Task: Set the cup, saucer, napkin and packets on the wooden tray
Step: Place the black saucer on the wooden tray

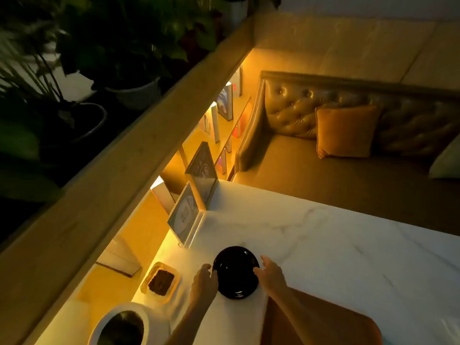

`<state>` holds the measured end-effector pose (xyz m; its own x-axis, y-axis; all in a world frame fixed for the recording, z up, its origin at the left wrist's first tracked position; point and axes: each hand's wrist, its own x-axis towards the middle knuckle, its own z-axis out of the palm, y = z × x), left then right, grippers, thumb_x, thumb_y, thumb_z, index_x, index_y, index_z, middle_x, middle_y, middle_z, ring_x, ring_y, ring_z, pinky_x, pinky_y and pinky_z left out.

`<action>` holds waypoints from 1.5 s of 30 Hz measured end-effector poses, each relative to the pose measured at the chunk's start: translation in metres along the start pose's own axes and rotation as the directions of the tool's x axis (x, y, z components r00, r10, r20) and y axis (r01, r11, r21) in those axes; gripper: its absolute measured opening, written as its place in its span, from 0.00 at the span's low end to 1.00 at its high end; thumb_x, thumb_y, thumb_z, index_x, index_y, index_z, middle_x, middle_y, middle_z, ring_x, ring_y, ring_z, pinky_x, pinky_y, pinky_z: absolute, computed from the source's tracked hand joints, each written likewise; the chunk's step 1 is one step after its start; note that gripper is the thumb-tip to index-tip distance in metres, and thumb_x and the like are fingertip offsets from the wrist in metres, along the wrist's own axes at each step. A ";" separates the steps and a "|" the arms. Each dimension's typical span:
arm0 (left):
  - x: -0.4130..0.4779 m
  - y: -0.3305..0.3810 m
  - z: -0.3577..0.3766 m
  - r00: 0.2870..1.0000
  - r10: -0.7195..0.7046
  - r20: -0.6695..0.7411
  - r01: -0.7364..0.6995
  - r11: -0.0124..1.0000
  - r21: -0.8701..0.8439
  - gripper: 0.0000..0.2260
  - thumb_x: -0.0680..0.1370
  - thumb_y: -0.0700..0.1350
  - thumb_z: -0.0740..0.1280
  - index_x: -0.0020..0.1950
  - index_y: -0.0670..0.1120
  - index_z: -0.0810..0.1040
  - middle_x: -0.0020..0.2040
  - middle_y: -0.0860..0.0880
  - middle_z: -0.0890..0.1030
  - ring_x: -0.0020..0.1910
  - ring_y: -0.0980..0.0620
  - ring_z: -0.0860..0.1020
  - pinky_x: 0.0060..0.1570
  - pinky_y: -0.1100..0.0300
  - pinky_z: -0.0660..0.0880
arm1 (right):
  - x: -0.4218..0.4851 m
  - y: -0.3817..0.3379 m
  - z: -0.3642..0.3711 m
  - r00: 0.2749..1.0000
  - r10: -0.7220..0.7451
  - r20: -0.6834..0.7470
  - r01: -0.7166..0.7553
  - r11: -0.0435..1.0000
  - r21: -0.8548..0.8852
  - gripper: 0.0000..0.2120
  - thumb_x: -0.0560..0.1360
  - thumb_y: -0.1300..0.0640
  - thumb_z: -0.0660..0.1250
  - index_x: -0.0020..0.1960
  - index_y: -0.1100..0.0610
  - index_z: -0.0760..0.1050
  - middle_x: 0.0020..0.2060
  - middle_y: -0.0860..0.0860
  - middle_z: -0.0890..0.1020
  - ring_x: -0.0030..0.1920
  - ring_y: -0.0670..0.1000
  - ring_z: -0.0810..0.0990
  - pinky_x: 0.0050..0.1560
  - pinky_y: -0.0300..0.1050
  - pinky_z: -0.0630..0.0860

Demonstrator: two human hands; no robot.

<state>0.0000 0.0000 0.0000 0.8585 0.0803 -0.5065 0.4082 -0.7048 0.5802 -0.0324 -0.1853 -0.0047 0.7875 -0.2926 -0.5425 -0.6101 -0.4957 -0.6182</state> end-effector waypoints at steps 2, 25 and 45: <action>0.020 -0.007 0.008 0.998 -0.063 0.019 0.064 0.996 -0.067 0.18 0.81 0.47 0.61 0.69 0.43 0.69 0.63 0.42 0.77 0.60 0.43 0.77 0.59 0.52 0.76 | 0.017 -0.001 0.013 0.999 0.026 -0.028 -0.026 0.999 0.025 0.25 0.78 0.55 0.63 0.73 0.59 0.63 0.69 0.57 0.72 0.68 0.56 0.71 0.66 0.47 0.69; -0.059 0.086 -0.031 0.965 0.135 0.224 0.007 0.844 -0.536 0.14 0.77 0.34 0.64 0.62 0.42 0.74 0.57 0.40 0.79 0.54 0.43 0.80 0.51 0.49 0.82 | -0.055 -0.009 -0.100 0.983 -0.080 -0.165 0.149 0.874 0.463 0.13 0.76 0.66 0.64 0.59 0.63 0.78 0.44 0.58 0.83 0.48 0.58 0.81 0.51 0.56 0.81; -0.361 0.232 -0.083 0.717 0.631 0.295 -0.276 0.646 -0.711 0.14 0.81 0.42 0.62 0.67 0.51 0.72 0.62 0.46 0.78 0.60 0.45 0.78 0.50 0.52 0.79 | -0.360 0.025 -0.302 0.892 -0.395 -0.220 0.403 0.477 0.781 0.16 0.78 0.58 0.61 0.66 0.57 0.72 0.56 0.57 0.83 0.55 0.57 0.83 0.46 0.46 0.82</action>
<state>-0.1894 -0.1344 0.3707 0.7816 -0.5956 -0.1851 0.2474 0.0236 0.9686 -0.3051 -0.3388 0.3468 0.9626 -0.2453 -0.1151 -0.0421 0.2841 -0.9579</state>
